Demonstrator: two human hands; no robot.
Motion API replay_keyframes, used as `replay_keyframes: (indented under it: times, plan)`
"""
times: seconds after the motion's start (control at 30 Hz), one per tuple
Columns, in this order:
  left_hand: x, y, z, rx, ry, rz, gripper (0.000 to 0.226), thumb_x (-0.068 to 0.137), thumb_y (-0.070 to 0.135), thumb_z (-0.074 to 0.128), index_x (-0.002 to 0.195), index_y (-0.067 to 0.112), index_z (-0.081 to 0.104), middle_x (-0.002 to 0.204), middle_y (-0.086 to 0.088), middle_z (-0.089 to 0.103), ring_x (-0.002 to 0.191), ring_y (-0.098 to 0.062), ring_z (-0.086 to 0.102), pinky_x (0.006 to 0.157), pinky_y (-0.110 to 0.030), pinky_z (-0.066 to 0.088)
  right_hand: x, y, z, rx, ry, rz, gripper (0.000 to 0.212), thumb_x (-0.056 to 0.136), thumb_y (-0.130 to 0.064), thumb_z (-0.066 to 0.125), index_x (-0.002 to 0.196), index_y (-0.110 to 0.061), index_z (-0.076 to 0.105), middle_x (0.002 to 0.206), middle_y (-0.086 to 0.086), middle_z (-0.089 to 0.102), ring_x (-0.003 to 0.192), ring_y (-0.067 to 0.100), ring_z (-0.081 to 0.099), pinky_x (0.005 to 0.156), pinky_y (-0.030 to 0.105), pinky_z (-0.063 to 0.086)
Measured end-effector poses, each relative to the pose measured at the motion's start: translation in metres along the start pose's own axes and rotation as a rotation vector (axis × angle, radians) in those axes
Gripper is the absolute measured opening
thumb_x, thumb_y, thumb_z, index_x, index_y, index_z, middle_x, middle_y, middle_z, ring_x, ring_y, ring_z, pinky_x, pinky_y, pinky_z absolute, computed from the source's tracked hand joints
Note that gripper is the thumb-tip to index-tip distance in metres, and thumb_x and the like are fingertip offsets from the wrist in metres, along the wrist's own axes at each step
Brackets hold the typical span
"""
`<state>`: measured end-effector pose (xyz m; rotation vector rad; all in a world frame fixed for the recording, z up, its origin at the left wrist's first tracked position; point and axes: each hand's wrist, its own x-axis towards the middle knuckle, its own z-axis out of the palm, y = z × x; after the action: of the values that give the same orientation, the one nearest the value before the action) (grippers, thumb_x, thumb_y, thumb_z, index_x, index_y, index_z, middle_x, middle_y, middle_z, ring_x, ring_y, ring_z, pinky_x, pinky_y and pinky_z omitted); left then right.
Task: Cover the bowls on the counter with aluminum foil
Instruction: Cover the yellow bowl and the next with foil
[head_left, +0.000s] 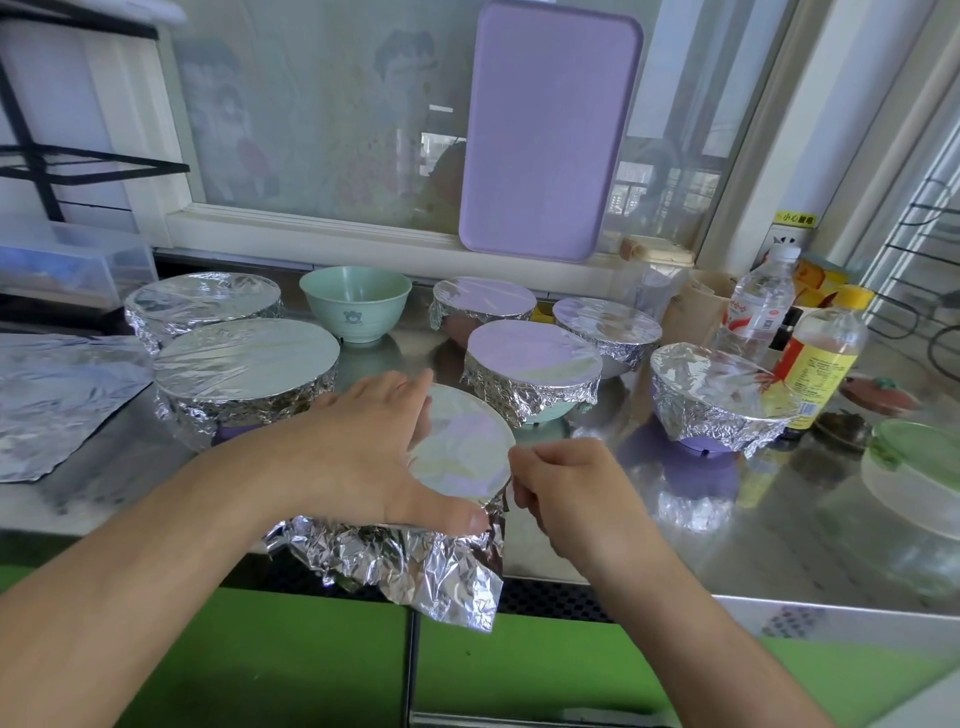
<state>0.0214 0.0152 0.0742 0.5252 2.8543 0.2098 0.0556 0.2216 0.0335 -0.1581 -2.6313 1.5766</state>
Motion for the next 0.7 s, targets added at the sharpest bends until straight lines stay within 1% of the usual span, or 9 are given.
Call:
replay_keyframes:
  times: [0.07, 0.13, 0.27, 0.33, 0.47, 0.5, 0.57, 0.6, 0.7]
  plan:
    - [0.001, -0.001, 0.000, -0.014, 0.001, 0.004, 0.160, 0.044, 0.110, 0.048, 0.164, 0.026, -0.018, 0.168, 0.018, 0.004, 0.157, -0.008, 0.003, 0.129, -0.045, 0.016, 0.000, -0.006, -0.006, 0.017, 0.057, -0.029, 0.047, 0.099, -0.021, 0.057, 0.055, -0.014, 0.043, 0.052, 0.000, 0.031, 0.049, 0.017, 0.025, 0.053, 0.030, 0.021]
    - [0.000, -0.001, 0.001, -0.015, -0.004, 0.000, 0.161, 0.043, 0.110, 0.048, 0.164, 0.026, -0.019, 0.169, 0.019, 0.000, 0.157, -0.008, 0.000, 0.129, -0.045, 0.016, -0.002, -0.011, -0.006, -0.006, 0.087, -0.086, 0.047, 0.099, -0.025, 0.058, 0.063, -0.010, 0.032, 0.057, 0.000, 0.027, 0.055, 0.017, 0.022, 0.055, 0.033, 0.019]
    - [-0.001, 0.002, -0.001, -0.006, -0.008, -0.005, 0.160, 0.047, 0.108, 0.051, 0.163, 0.025, -0.022, 0.170, 0.017, -0.008, 0.158, -0.008, -0.004, 0.129, -0.044, 0.013, -0.007, -0.006, 0.008, -0.069, 0.060, -0.089, 0.048, 0.100, -0.030, 0.060, 0.064, -0.005, 0.041, 0.051, -0.006, 0.029, 0.049, 0.012, 0.024, 0.044, 0.025, 0.021]
    - [-0.002, 0.003, -0.001, 0.001, -0.008, -0.013, 0.157, 0.052, 0.105, 0.055, 0.162, 0.023, -0.022, 0.170, 0.017, -0.006, 0.157, -0.007, -0.004, 0.129, -0.043, 0.013, -0.011, -0.001, 0.012, -0.047, 0.036, -0.064, 0.049, 0.103, -0.030, 0.057, 0.064, -0.006, 0.039, 0.052, -0.004, 0.030, 0.049, 0.013, 0.024, 0.045, 0.027, 0.020]
    - [-0.002, 0.002, -0.001, 0.003, -0.015, -0.014, 0.161, 0.045, 0.108, 0.048, 0.162, 0.023, -0.022, 0.170, 0.017, -0.006, 0.157, -0.008, -0.003, 0.129, -0.045, 0.014, -0.014, -0.003, 0.004, 0.076, -0.027, 0.047, 0.048, 0.099, -0.024, 0.059, 0.054, -0.014, 0.047, 0.052, 0.002, 0.030, 0.045, 0.017, 0.023, 0.050, 0.027, 0.019]
    - [-0.002, 0.002, -0.001, 0.005, -0.016, -0.013, 0.160, 0.047, 0.108, 0.049, 0.162, 0.023, -0.023, 0.170, 0.017, -0.006, 0.157, -0.008, -0.003, 0.129, -0.044, 0.013, -0.013, -0.005, 0.001, 0.099, -0.011, 0.051, 0.048, 0.098, -0.024, 0.060, 0.053, -0.015, 0.045, 0.053, 0.002, 0.029, 0.046, 0.017, 0.022, 0.051, 0.027, 0.019]
    - [-0.003, 0.003, -0.002, 0.008, -0.013, -0.020, 0.157, 0.053, 0.106, 0.052, 0.162, 0.023, -0.023, 0.171, 0.015, -0.007, 0.158, -0.009, -0.004, 0.129, -0.043, 0.012, -0.011, -0.007, -0.002, 0.064, 0.036, 0.007, 0.050, 0.098, -0.032, 0.060, 0.060, -0.011, 0.036, 0.056, 0.002, 0.029, 0.051, 0.018, 0.023, 0.053, 0.031, 0.020]
    - [-0.004, 0.004, -0.002, 0.010, -0.008, -0.026, 0.155, 0.055, 0.105, 0.054, 0.163, 0.023, -0.022, 0.171, 0.015, -0.008, 0.158, -0.009, -0.004, 0.129, -0.042, 0.012, -0.012, -0.008, -0.001, 0.016, 0.041, -0.027, 0.051, 0.099, -0.035, 0.061, 0.064, -0.006, 0.037, 0.056, 0.000, 0.029, 0.052, 0.017, 0.025, 0.052, 0.031, 0.021]
    - [-0.005, 0.008, -0.001, 0.010, 0.002, -0.044, 0.154, 0.055, 0.104, 0.054, 0.163, 0.024, -0.021, 0.171, 0.016, -0.007, 0.158, -0.009, -0.005, 0.129, -0.042, 0.011, -0.011, -0.007, 0.005, -0.123, 0.025, -0.089, 0.042, 0.097, -0.031, 0.061, 0.072, 0.001, 0.050, 0.048, -0.007, 0.030, 0.050, 0.013, 0.027, 0.043, 0.025, 0.023]
